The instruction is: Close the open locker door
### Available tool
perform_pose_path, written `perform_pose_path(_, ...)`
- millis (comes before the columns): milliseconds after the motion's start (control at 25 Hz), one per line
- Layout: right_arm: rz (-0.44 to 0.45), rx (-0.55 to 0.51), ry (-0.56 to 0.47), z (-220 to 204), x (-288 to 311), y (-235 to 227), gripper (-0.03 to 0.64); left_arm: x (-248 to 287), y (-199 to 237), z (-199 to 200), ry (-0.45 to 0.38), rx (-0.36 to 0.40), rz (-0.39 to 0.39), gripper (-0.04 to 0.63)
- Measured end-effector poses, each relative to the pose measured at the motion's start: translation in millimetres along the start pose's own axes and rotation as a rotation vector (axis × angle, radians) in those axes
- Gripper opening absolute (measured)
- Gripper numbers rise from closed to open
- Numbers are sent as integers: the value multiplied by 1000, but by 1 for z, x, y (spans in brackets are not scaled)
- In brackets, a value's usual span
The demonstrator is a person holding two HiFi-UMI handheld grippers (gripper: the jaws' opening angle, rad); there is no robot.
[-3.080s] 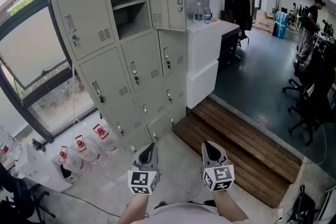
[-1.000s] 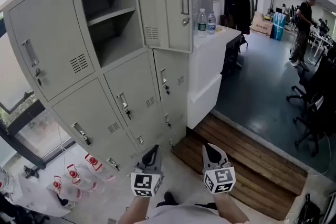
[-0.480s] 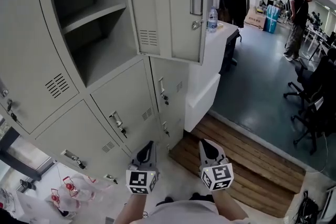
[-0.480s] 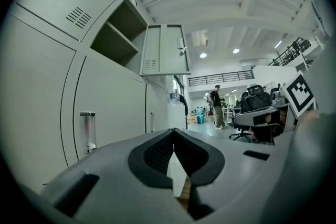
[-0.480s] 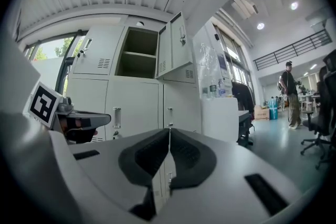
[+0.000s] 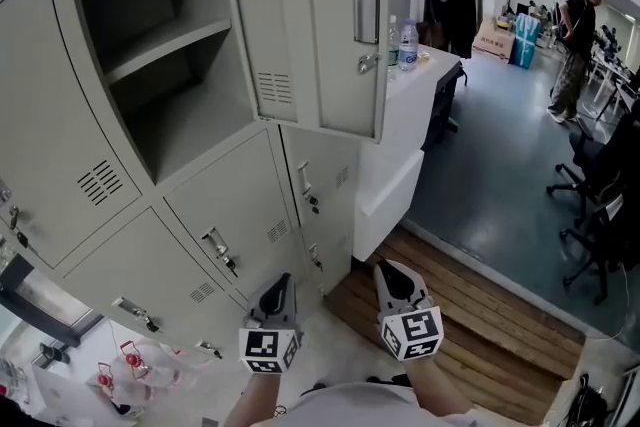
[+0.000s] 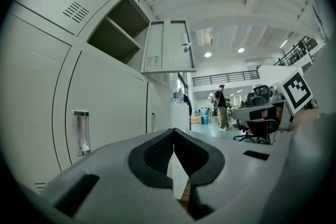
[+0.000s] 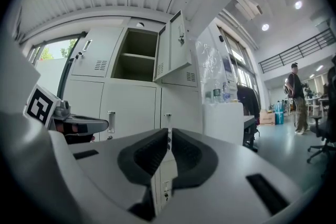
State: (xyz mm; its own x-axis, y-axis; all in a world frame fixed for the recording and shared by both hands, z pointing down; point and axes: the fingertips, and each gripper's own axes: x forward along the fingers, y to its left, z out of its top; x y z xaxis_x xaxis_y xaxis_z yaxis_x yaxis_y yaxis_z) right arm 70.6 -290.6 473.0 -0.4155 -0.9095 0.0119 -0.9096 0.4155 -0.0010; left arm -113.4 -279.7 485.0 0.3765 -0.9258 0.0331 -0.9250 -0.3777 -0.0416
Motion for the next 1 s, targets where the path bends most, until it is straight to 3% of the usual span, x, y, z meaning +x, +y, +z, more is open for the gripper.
perform_pose_path(160, -3, -14, -38, 17, 2, -10, 26, 10, -6, 0, -2, -9, -5, 9)
perform_pose_path(280, 6, -10, -60, 32, 6, -17, 152, 14, -15, 0, -2, -14, -15, 9)
perform_pose_path(400, 35, -19, -93, 53, 15, -21, 179, 16, -19, 0, -1, -11, -19, 9)
perform_pose_path(640, 128, 4, -183, 106, 41, -29, 198, 11, -11, -5, 11, -20, 13, 9)
perform_pose_path(1000, 166, -70, -286, 179, 84, -47, 198, 2, 8, -5, 16, -16, 84, 9)
